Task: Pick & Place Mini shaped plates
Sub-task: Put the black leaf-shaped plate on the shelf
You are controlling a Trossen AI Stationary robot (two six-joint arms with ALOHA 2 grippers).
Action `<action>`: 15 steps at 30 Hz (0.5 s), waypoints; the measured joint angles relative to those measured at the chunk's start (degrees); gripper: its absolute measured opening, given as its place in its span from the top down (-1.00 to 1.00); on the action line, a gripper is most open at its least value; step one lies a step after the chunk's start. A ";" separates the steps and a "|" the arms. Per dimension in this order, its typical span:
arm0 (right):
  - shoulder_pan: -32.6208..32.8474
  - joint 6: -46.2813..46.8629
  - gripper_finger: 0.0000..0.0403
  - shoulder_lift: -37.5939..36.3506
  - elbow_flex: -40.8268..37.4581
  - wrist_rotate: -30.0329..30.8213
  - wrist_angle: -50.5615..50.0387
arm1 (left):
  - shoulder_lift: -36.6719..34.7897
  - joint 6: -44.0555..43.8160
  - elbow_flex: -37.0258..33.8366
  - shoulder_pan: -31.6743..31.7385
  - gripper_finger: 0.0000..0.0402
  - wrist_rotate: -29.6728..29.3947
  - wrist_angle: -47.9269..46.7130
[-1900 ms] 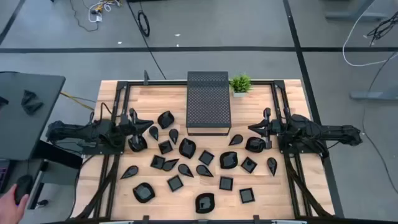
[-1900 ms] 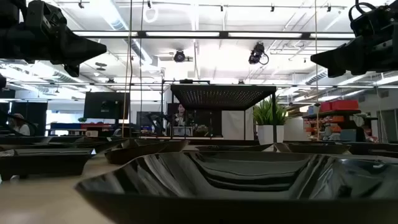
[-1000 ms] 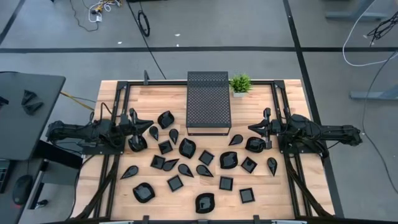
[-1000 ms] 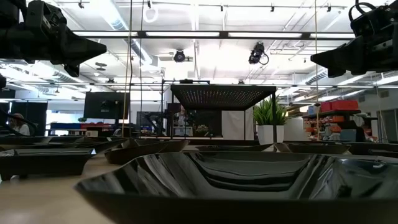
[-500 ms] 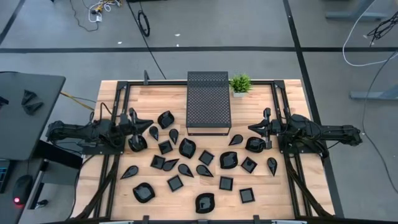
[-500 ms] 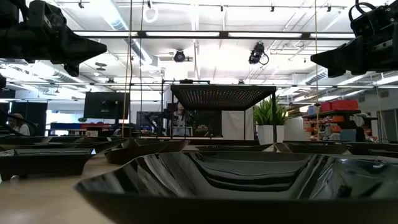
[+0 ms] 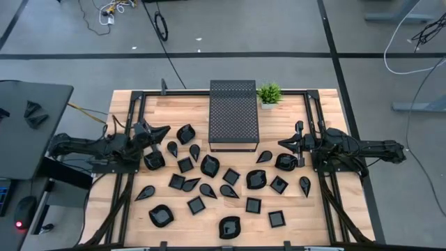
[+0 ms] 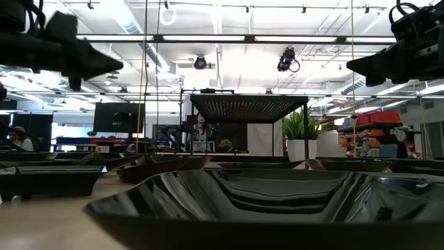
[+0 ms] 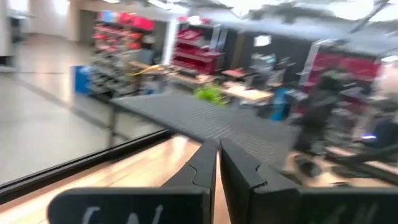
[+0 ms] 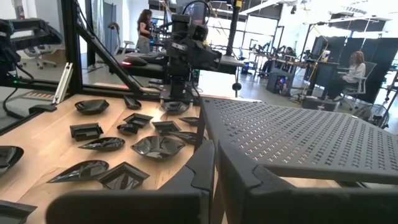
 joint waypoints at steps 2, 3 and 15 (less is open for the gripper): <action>0.01 0.01 0.89 -0.01 0.00 0.00 -0.01 | 3.51 0.02 0.87 0.00 0.87 -3.24 -0.24; 0.01 -0.01 0.89 -0.02 -0.01 0.00 -0.01 | 5.32 0.04 1.54 0.00 0.87 -4.30 -0.20; 0.00 0.01 0.89 -0.02 0.00 0.00 -0.01 | 34.06 -12.76 13.26 4.93 0.87 -6.38 -8.34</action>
